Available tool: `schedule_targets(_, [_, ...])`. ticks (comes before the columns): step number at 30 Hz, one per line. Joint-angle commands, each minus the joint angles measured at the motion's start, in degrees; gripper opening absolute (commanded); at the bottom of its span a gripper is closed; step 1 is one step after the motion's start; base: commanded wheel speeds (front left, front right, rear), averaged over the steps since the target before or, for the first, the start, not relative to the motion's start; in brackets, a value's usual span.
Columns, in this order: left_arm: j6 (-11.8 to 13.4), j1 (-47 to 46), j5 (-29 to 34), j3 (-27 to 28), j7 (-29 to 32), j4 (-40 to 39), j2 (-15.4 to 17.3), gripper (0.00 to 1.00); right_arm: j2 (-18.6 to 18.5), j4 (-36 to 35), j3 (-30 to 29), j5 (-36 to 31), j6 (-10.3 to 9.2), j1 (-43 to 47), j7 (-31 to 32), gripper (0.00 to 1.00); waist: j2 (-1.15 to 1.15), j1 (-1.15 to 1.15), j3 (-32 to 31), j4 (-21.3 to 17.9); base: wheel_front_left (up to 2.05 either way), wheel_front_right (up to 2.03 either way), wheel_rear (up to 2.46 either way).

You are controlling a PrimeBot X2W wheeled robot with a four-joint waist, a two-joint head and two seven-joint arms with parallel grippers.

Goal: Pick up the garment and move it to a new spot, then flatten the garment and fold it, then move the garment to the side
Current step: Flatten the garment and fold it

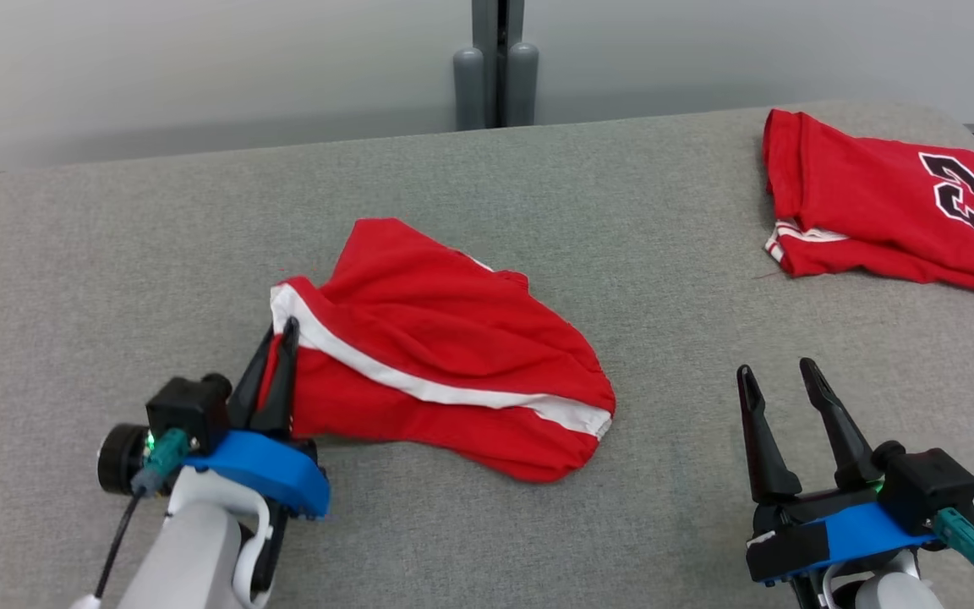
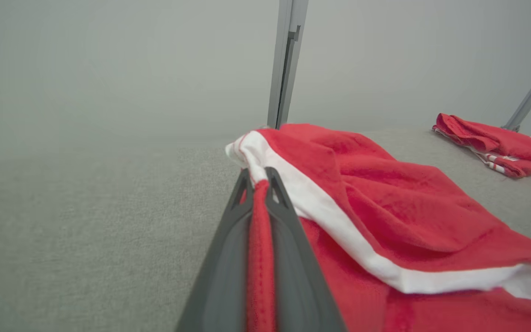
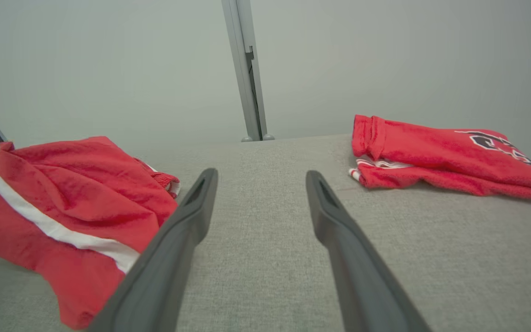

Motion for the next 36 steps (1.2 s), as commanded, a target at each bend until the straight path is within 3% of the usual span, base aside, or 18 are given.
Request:
schedule_targets(1, [-0.2, 2.3, 1.1, 1.0, -0.2, -1.7, -0.9, 0.0, -0.1, 0.1, -0.1, -0.5, 0.01, 0.6, -0.2, 1.0, 0.01, 0.01, 0.0, 0.8, 0.0, 0.0, 0.0])
schedule_targets(11, [-1.2, 18.6, 7.1, 8.7, -0.3, -10.3, -6.0, 0.0, -0.1, 1.0, -0.3, -0.3, 0.01, 1.7, -0.2, 1.0, 0.01, 0.01, -2.1, 4.8, 0.0, 0.0, 0.0])
schedule_targets(12, [-1.2, 19.6, 7.6, 9.4, -0.3, -10.4, -6.2, 0.1, -0.1, 1.1, -0.3, -0.2, 0.01, 1.9, -0.2, 1.0, 0.01, 0.01, -2.5, 5.1, 0.0, 0.0, 0.0])
schedule_targets(13, [-1.2, 20.6, 7.9, 10.0, -0.3, -10.8, -6.5, 0.45, -0.1, 1.3, -0.2, -0.1, 0.01, 2.2, -0.2, 1.0, 0.01, 0.01, -2.8, 5.3, 0.0, 0.0, 0.0])
schedule_targets(15, [-1.4, 22.0, 8.7, 10.6, -0.3, -11.2, -7.1, 1.0, -0.1, 1.5, -0.2, 0.0, 0.01, 2.5, -0.2, 1.0, 0.01, 0.01, -3.5, 5.7, 0.0, 0.0, 0.0])
schedule_targets(26, [-1.8, 22.5, 12.9, 16.0, -0.3, -21.6, -8.1, 1.0, -0.1, 2.0, -0.7, -0.9, 0.01, 3.7, -0.2, 1.0, 0.01, 0.01, -7.1, 6.3, 0.0, 0.0, 0.0])
schedule_targets(36, [-1.6, 24.9, 15.9, 21.5, -0.3, -24.5, -7.6, 1.0, -0.1, 3.1, -2.7, -2.6, 0.01, 6.0, -0.2, 1.0, 0.01, 0.01, -10.0, 5.1, 0.0, 0.0, 0.0])
